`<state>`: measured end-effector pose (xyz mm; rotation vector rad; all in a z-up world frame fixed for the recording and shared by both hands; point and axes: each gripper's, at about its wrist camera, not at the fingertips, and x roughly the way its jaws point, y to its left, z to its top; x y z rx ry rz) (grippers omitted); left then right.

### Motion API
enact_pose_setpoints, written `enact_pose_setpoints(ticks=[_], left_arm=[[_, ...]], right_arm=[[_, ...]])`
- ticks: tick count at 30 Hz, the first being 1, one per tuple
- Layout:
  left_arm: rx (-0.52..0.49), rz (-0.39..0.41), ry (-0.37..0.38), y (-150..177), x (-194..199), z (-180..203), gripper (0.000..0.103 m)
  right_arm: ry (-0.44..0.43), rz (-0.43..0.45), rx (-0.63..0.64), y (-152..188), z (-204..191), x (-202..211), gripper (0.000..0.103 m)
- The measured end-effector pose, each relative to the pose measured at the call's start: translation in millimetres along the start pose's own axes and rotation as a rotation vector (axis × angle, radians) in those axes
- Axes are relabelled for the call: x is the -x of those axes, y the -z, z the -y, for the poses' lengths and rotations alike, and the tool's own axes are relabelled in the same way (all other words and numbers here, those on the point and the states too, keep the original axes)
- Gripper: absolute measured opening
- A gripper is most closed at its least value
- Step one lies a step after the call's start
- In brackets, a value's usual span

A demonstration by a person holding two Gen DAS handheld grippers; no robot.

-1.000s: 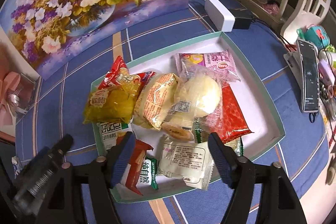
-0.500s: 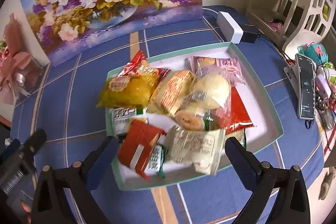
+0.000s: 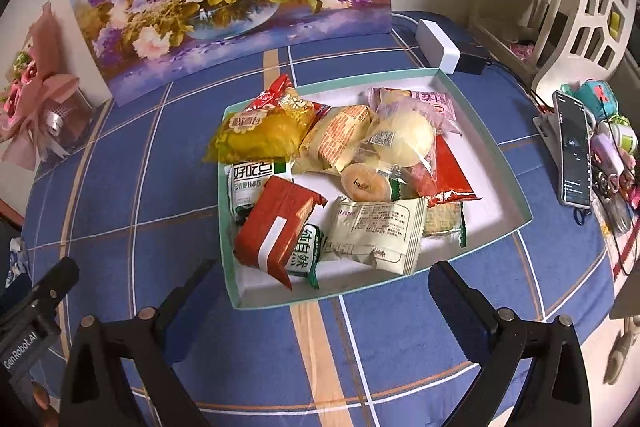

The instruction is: Organize snacks

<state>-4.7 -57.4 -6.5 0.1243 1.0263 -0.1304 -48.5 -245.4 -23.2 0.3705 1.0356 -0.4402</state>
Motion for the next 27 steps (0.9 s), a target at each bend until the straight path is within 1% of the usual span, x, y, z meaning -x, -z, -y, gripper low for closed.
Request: enact_pose_setpoints(ticks=[7,12,18,27], left_arm=[[0.001,-0.007,0.012,0,-3,-2,0.102],[0.0,-0.029,0.011,1,-11,-2,0.102],[0.012,-0.038,0.012,-1,-15,-5,0.102],[0.0,-0.048,0.008,-1,-18,-3,0.102]], right_arm=[[-0.002,0.01,-0.005,0,0,1,0.103],[-0.006,0.006,-0.004,-1,1,-2,0.103],[-0.003,0.004,0.006,-2,-2,-4,0.103],[0.0,0.003,0.019,-2,-6,-5,0.103]])
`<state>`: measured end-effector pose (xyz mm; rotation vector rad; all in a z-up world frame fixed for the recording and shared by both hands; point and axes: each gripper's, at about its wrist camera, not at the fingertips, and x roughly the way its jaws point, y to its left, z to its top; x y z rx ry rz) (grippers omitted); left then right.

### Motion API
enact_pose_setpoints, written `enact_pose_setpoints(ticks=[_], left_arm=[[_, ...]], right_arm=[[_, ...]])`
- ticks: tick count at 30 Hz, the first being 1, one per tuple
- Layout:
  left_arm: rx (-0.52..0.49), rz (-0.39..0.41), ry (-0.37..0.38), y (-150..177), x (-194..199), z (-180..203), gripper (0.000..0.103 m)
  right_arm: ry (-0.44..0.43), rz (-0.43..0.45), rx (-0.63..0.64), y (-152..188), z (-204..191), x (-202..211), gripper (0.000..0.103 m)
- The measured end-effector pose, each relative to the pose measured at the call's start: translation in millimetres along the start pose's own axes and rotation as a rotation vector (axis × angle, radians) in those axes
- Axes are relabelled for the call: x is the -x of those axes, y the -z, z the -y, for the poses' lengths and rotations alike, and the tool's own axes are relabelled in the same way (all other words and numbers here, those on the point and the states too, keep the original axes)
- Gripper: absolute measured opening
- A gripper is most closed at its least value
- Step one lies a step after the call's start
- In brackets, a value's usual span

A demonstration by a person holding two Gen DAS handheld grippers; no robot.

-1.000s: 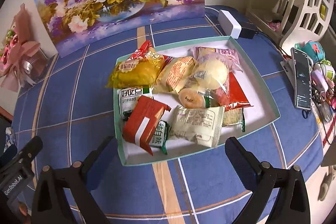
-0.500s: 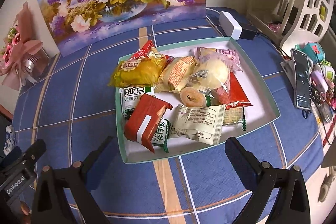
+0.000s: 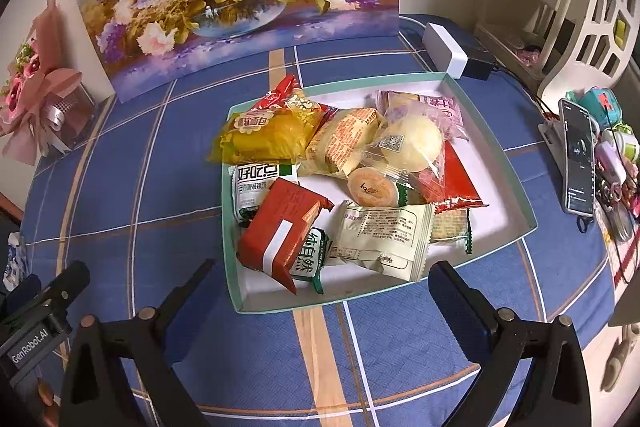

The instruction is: Organize snacks

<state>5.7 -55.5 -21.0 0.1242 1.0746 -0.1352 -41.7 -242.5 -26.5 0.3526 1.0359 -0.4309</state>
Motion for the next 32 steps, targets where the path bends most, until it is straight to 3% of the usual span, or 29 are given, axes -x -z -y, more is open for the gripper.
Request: enact_pose_setpoints(ticks=[21,29,32], left_arm=[[-0.001,-0.013,-0.034,-1.1,-2.4,0.2,0.102],[-0.026,0.033,-0.08,0.0,4.2,3.1,0.102],[-0.019,0.03,-0.065,-1.0,4.1,1.5,0.102]], right_arm=[[0.007,-0.007,0.019,0.0,-3.1,-3.1,0.103],[0.007,-0.006,0.019,-0.1,-3.0,-3.1,0.103],[0.007,-0.007,0.02,-0.2,-3.0,-3.2,0.103]])
